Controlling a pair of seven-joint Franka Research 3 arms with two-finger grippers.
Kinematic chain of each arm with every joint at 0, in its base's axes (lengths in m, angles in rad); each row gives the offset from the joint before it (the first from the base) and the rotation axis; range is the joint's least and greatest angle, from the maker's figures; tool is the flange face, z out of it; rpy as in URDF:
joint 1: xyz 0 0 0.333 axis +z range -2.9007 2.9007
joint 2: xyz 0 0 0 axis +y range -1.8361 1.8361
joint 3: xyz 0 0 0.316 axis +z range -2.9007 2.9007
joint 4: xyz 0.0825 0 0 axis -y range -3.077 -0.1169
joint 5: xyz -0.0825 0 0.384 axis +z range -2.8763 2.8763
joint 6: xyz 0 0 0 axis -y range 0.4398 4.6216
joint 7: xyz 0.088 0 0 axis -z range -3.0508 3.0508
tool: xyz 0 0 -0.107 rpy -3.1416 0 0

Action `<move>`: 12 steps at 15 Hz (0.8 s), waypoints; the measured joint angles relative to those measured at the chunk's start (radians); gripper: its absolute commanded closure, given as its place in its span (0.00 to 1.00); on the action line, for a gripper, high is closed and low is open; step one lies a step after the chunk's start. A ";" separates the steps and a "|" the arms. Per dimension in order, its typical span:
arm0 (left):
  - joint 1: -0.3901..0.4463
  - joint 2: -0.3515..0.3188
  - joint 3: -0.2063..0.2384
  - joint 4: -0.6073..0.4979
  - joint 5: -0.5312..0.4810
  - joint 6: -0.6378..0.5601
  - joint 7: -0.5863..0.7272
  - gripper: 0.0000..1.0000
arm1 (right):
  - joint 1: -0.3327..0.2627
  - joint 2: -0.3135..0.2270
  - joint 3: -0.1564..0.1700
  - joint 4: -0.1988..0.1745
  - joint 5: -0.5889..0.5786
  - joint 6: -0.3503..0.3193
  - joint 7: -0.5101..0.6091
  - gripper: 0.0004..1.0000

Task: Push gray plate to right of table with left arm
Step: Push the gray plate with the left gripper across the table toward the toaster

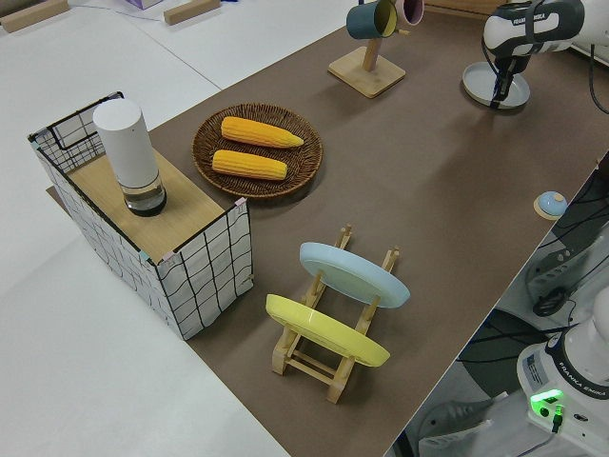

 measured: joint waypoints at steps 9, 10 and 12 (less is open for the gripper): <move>-0.006 0.029 -0.001 0.010 0.018 -0.001 0.000 0.01 | 0.000 0.000 0.000 0.000 0.000 0.000 0.000 0.02; -0.006 0.029 -0.001 0.012 0.018 -0.005 0.000 0.01 | 0.000 0.000 0.000 0.000 0.000 0.000 0.000 0.02; -0.005 0.029 0.000 0.024 0.019 -0.028 0.000 0.01 | 0.000 0.000 0.000 0.000 0.000 0.000 0.000 0.02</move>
